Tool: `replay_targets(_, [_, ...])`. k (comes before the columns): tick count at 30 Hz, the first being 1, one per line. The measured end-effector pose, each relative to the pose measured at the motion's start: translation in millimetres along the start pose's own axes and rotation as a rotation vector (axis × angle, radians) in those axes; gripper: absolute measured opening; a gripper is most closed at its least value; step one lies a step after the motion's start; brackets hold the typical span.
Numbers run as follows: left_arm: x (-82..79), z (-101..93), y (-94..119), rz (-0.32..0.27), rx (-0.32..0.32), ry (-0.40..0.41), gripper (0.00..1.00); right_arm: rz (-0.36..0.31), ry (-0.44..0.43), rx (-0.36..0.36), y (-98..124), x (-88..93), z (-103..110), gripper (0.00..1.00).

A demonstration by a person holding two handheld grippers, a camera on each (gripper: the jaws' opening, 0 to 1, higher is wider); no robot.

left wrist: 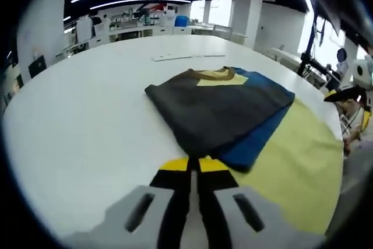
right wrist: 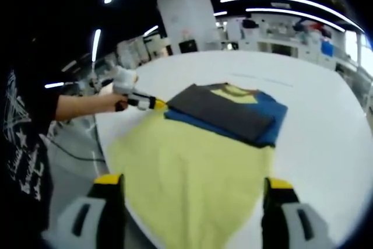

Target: Fold the garment on the visible template until the final outline fits inside the template.

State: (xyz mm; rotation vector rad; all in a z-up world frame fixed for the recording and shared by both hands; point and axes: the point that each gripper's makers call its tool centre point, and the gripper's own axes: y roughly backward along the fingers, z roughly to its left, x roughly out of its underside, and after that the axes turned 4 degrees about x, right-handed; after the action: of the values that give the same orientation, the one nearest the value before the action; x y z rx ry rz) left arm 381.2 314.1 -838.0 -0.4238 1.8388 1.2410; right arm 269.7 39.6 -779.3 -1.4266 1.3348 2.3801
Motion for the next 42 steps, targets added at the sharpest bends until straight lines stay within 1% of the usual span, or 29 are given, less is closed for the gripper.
replay_targets(5, [0.4, 3.6, 5, 0.014, -0.022, 0.004, 0.00, 0.000, -0.001, -0.002, -1, -0.3, 0, 0.99])
replay_targets(7, [-0.3, 8.9, 8, 0.029, -0.046, -0.039, 0.00, 0.000, 0.000, -0.002, -2, -0.4, 0, 0.99])
replay_targets(10, [-3.5, 10.8, 11, 0.057, -0.072, -0.143, 0.00, 0.002, 0.001, -0.004, -3, -0.1, 0, 0.99])
replay_targets(12, [-4.2, 18.0, 11, 0.073, -0.094, -0.189, 0.00, 0.004, 0.003, -0.006, -3, -0.1, 0, 0.99])
replay_targets(15, [-2.4, 15.3, 8, 0.087, -0.108, -0.210, 0.00, 0.001, 0.004, -0.006, -3, -0.8, 1, 0.99])
replay_targets(18, [-0.7, 18.6, 6, 0.101, -0.126, -0.242, 0.00, -0.001, 0.003, -0.004, -3, -0.7, 1, 0.99])
replay_targets(20, [1.8, 24.9, 5, 0.110, -0.136, -0.281, 0.00, 0.001, 0.003, -0.001, -2, 0.4, 0, 0.99])
replay_targets(22, [-0.4, 25.2, 6, 0.119, -0.143, -0.326, 0.00, 0.004, 0.001, 0.003, -1, 2.4, -1, 0.99])
replay_targets(25, [2.0, 25.3, 4, 0.130, -0.148, -0.364, 0.00, 0.007, -0.002, 0.003, -1, 5.1, -2, 0.99])
replay_targets(30, [2.7, 26.5, 3, 0.129, -0.157, -0.393, 0.00, 0.012, 0.002, -0.003, -2, 7.2, -1, 0.99])
replay_targets(32, [1.4, 23.5, 4, 0.113, -0.148, -0.387, 0.00, 0.017, 0.007, -0.008, -2, 8.3, 1, 0.99])
replay_targets(34, [-0.1, 22.3, 7, 0.101, -0.138, -0.358, 0.00, 0.021, 0.014, -0.011, -2, 9.3, 1, 0.99])
replay_targets(35, [0.6, 23.3, 9, 0.101, -0.137, -0.360, 0.01, 0.022, 0.015, -0.012, -2, 9.5, 1, 0.99])
replay_targets(38, [0.5, 27.2, 14, 0.100, -0.156, -0.375, 0.09, 0.023, 0.022, -0.017, -2, 9.6, 3, 0.99])
replay_targets(42, [0.4, 27.7, 21, 0.092, -0.162, -0.351, 0.16, 0.021, 0.035, -0.026, -2, 9.3, 6, 0.99])
